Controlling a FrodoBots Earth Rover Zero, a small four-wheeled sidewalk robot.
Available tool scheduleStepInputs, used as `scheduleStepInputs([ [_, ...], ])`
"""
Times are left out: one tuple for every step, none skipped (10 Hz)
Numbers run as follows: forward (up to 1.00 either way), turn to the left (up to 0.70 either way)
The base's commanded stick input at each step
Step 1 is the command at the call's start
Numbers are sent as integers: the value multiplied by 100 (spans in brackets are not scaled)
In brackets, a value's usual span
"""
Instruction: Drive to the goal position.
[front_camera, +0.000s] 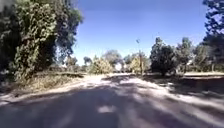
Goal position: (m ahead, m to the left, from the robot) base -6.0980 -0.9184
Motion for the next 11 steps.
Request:
scheduleStepInputs([
  [100,0],
  [100,0],
  [100,0],
  [100,0],
  [100,0],
  [100,0],
  [100,0],
  [100,0],
  [100,0],
  [100,0],
  [100,0],
])
